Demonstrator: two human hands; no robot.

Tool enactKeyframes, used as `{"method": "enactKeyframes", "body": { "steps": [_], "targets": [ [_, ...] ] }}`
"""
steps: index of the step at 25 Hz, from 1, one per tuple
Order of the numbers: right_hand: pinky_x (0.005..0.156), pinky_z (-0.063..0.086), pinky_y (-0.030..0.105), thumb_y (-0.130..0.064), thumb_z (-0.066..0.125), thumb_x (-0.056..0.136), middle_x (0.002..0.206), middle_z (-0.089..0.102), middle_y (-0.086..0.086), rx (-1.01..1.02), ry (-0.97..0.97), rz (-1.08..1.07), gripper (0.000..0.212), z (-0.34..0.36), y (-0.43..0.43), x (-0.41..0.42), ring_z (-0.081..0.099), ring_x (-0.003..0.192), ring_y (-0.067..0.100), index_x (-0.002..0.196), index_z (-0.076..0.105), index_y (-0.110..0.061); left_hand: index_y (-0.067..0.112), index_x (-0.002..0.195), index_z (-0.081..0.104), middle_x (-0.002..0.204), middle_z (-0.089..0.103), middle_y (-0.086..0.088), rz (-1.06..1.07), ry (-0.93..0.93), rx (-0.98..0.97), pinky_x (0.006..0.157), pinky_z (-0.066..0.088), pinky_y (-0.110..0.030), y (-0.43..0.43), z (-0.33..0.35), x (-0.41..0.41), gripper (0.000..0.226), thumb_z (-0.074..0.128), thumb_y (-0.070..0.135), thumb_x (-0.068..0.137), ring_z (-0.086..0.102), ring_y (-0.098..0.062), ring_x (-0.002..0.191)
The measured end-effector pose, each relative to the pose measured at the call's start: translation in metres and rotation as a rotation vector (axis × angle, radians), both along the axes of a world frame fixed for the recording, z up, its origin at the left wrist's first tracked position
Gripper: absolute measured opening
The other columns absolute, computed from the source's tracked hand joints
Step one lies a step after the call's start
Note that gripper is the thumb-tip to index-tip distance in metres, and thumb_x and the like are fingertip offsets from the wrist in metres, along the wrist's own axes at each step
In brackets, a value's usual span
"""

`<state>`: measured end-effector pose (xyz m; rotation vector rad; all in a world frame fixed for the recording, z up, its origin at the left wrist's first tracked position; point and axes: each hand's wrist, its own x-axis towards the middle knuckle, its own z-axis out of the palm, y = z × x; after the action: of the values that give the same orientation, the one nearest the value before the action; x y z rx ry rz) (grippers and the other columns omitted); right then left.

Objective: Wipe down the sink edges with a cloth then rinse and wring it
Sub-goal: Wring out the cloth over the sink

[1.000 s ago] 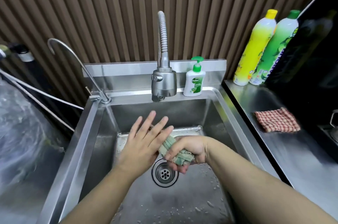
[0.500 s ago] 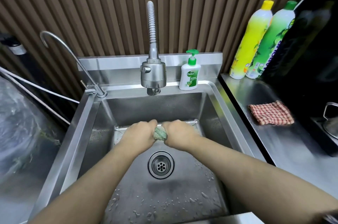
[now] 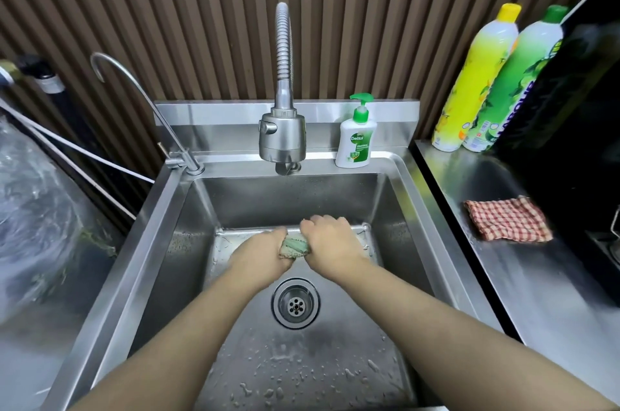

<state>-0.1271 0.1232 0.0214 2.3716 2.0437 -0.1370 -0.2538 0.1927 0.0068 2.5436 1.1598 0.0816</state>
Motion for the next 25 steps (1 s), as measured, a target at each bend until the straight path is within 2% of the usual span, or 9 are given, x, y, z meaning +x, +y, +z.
{"method": "enactKeyframes", "body": {
  "steps": [2, 4, 6, 9, 12, 15, 19, 22, 25],
  "targets": [
    [0.059, 0.045, 0.027, -0.01, 0.06, 0.078, 0.074, 0.062, 0.01, -0.252, 0.562, -0.19, 0.004, 0.007, 0.006, 0.014, 0.061, 0.07, 0.027, 0.082, 0.057, -0.011, 0.021, 0.107, 0.054, 0.102, 0.062, 0.001, -0.079, -0.033, 0.46, 0.078, 0.038, -0.036, -0.012, -0.009, -0.01, 0.043, 0.069, 0.033, 0.069, 0.055, -0.023, 0.096],
    [0.05, 0.046, 0.021, -0.007, 0.061, 0.08, 0.055, 0.056, 0.004, -0.639, 0.984, -0.196, 0.016, 0.013, 0.009, 0.027, 0.058, 0.05, 0.017, 0.066, 0.054, -0.01, 0.018, 0.113, 0.052, 0.102, 0.063, -0.002, -0.201, -0.107, 0.715, 0.083, 0.034, -0.037, -0.023, -0.021, -0.019, 0.049, 0.068, 0.026, 0.067, 0.05, -0.024, 0.1],
    [0.053, 0.05, 0.019, -0.008, 0.061, 0.082, 0.054, 0.058, 0.001, -0.889, 1.043, -0.1, 0.018, 0.016, 0.006, 0.03, 0.059, 0.048, 0.011, 0.065, 0.055, -0.01, 0.015, 0.105, 0.051, 0.092, 0.064, -0.003, -0.279, -0.174, 0.806, 0.08, 0.033, -0.036, -0.02, -0.024, -0.02, 0.04, 0.058, 0.017, 0.066, 0.048, -0.025, 0.095],
    [0.05, 0.05, 0.016, -0.006, 0.059, 0.084, 0.056, 0.064, -0.003, -0.912, 1.097, -0.094, 0.015, 0.015, 0.005, 0.021, 0.064, 0.051, 0.009, 0.07, 0.057, -0.01, 0.013, 0.084, 0.045, 0.061, 0.057, -0.002, -0.373, -0.146, 0.874, 0.06, 0.035, -0.034, -0.004, -0.016, -0.013, 0.026, 0.051, 0.01, 0.058, 0.052, -0.025, 0.063],
    [0.045, 0.04, 0.019, -0.023, 0.073, 0.075, 0.063, 0.059, 0.005, -0.664, 0.797, -0.101, 0.024, 0.015, 0.007, 0.008, 0.055, 0.048, 0.015, 0.075, 0.053, -0.01, 0.011, 0.073, 0.05, 0.053, 0.058, -0.003, -0.347, 0.067, 0.7, 0.041, 0.037, -0.025, 0.002, 0.004, -0.008, 0.038, 0.071, 0.004, 0.042, 0.056, -0.025, 0.046],
    [0.062, 0.044, 0.028, -0.028, 0.067, 0.078, 0.09, 0.064, 0.01, -0.245, 0.269, -0.044, 0.026, 0.01, 0.004, -0.001, 0.061, 0.079, 0.028, 0.096, 0.058, -0.012, 0.01, 0.099, 0.053, 0.092, 0.067, -0.011, -0.157, 0.23, 0.38, 0.06, 0.042, -0.031, -0.007, 0.019, 0.002, 0.023, 0.058, 0.01, 0.076, 0.065, -0.032, 0.084],
    [0.063, 0.041, 0.03, -0.015, 0.049, 0.081, 0.101, 0.067, 0.01, -0.055, 0.098, 0.031, 0.024, 0.008, 0.008, 0.005, 0.064, 0.091, 0.034, 0.103, 0.057, -0.015, 0.015, 0.103, 0.058, 0.098, 0.065, -0.008, 0.012, 0.2, -0.02, 0.066, 0.045, -0.029, -0.004, 0.022, 0.015, 0.024, 0.051, 0.014, 0.08, 0.063, -0.029, 0.09],
    [0.063, 0.042, 0.032, -0.021, 0.048, 0.084, 0.1, 0.067, 0.01, -0.022, 0.025, 0.143, 0.022, 0.01, 0.013, 0.008, 0.064, 0.089, 0.034, 0.104, 0.055, -0.013, 0.016, 0.076, 0.054, 0.068, 0.055, -0.002, -0.036, 0.116, -0.371, 0.046, 0.038, -0.02, 0.01, 0.024, 0.013, 0.01, 0.058, 0.008, 0.074, 0.053, -0.023, 0.061],
    [0.065, 0.042, 0.033, -0.021, 0.049, 0.085, 0.102, 0.065, 0.012, -0.014, 0.045, 0.168, 0.026, 0.004, 0.009, 0.006, 0.062, 0.092, 0.034, 0.109, 0.053, -0.011, 0.011, 0.081, 0.055, 0.066, 0.053, -0.003, -0.061, 0.127, -0.442, 0.043, 0.034, -0.02, 0.014, 0.022, 0.008, 0.013, 0.063, 0.009, 0.071, 0.045, -0.019, 0.051]
  ]
}}
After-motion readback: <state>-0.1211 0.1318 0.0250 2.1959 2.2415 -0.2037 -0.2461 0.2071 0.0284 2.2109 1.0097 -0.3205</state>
